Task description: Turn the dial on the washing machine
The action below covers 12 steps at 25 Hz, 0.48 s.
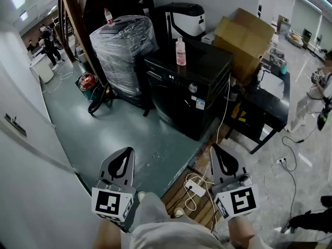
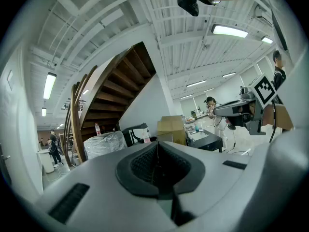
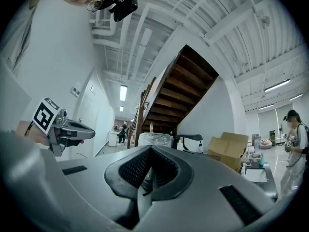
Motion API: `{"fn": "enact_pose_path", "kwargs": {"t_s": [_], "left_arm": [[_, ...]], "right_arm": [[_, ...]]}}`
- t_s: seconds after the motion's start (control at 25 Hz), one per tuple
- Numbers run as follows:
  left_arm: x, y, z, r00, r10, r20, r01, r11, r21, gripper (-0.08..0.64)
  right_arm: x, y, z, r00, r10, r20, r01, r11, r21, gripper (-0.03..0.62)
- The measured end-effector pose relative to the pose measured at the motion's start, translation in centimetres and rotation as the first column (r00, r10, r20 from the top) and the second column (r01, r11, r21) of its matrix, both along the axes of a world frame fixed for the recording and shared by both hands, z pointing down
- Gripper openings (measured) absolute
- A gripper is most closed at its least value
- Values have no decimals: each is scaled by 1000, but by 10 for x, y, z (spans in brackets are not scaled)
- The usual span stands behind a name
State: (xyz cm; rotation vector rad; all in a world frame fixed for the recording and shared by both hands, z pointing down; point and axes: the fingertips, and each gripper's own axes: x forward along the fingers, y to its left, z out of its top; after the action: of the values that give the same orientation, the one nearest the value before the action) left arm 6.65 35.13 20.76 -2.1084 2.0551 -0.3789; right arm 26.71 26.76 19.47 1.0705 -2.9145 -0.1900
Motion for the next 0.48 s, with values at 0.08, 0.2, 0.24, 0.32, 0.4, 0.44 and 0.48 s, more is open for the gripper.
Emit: {"fn": "enact_pose_path", "kwargs": {"t_s": [0.08, 0.2, 0.24, 0.32, 0.4, 0.44, 0.48], "left_arm": [[1, 1, 0, 1000, -2, 6, 2, 1000, -5, 20], [-1, 2, 4, 1000, -7, 9, 7, 1000, -14, 20], [-2, 2, 5, 1000, -11, 8, 11, 1000, -18, 20], [-6, 1, 7, 1000, -18, 6, 18, 1000, -25, 20], [-10, -3, 8, 1000, -20, 6, 20, 999, -28, 20], [-12, -6, 9, 1000, -20, 5, 20, 999, -30, 20], [-14, -9, 11, 1000, -20, 4, 20, 999, -33, 20]], "right_arm": [[1, -2, 2, 1000, 5, 3, -5, 1000, -4, 23], [-2, -5, 6, 1000, 5, 5, -5, 1000, -18, 23], [-3, -6, 8, 1000, 6, 4, -6, 1000, -22, 23], [-6, -9, 10, 1000, 8, 2, -8, 1000, -27, 23], [-10, -14, 12, 1000, 11, 0, -11, 999, -32, 23], [-12, -17, 14, 1000, 14, -3, -14, 999, -36, 23], [-14, -20, 18, 1000, 16, -8, -16, 999, -41, 23]]}}
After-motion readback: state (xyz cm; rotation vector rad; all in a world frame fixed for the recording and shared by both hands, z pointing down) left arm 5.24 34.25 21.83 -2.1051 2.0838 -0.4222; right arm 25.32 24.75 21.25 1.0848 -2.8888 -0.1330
